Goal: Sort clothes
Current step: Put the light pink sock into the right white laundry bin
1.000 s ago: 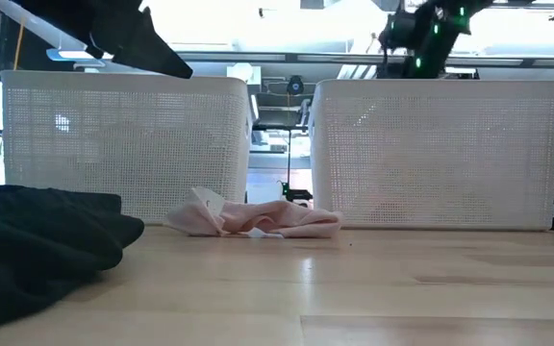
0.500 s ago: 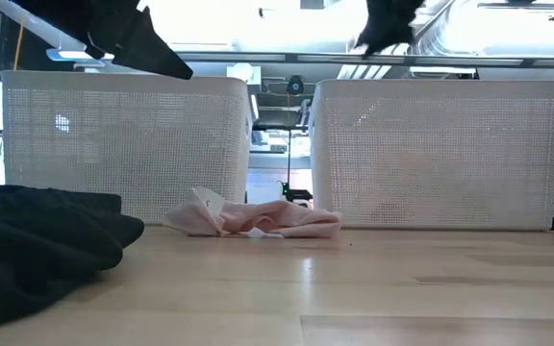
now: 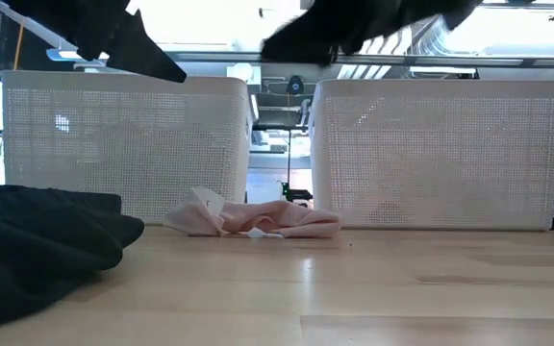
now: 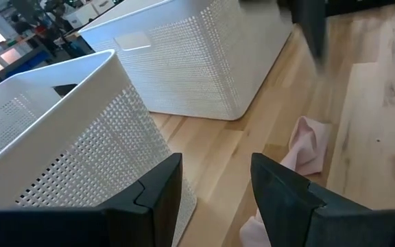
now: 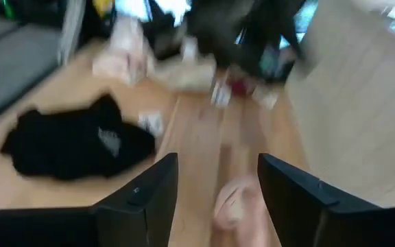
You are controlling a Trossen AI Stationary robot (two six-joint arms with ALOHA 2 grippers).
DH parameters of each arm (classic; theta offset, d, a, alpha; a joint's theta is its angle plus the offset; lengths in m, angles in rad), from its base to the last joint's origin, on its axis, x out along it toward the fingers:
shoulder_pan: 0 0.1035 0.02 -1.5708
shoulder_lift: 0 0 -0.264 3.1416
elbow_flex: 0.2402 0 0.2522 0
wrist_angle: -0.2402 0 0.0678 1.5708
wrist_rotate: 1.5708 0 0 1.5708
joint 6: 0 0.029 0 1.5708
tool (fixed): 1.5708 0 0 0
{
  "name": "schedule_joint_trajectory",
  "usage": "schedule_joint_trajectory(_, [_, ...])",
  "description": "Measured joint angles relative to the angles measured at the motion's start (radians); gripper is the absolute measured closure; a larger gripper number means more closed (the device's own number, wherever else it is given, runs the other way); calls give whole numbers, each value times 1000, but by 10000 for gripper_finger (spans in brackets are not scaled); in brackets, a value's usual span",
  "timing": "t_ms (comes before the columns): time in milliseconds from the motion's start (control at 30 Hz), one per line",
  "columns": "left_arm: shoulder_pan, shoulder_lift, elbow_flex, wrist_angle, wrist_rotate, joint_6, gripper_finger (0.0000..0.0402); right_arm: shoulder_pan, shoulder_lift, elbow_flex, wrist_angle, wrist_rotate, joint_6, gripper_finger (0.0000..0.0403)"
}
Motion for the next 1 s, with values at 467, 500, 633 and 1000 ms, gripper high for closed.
schedule_joint_trajectory(467, [1, 0, 0, -7, -4, 18, 241, -84, 409, 152, -14, 92, 304, 212])
schedule_joint_trajectory(500, [1, 0, 0, -7, -2, 17, 241, -91, 417, 152, -26, 70, 330, 212])
schedule_joint_trajectory(633, [0, 0, 0, -12, 9, 7, 241, -98, 424, 152, -95, 74, 376, 233])
schedule_joint_trajectory(1000, [-1, 0, 0, -15, 18, -1, 241, -9, 317, 153, -288, 139, 377, 391])
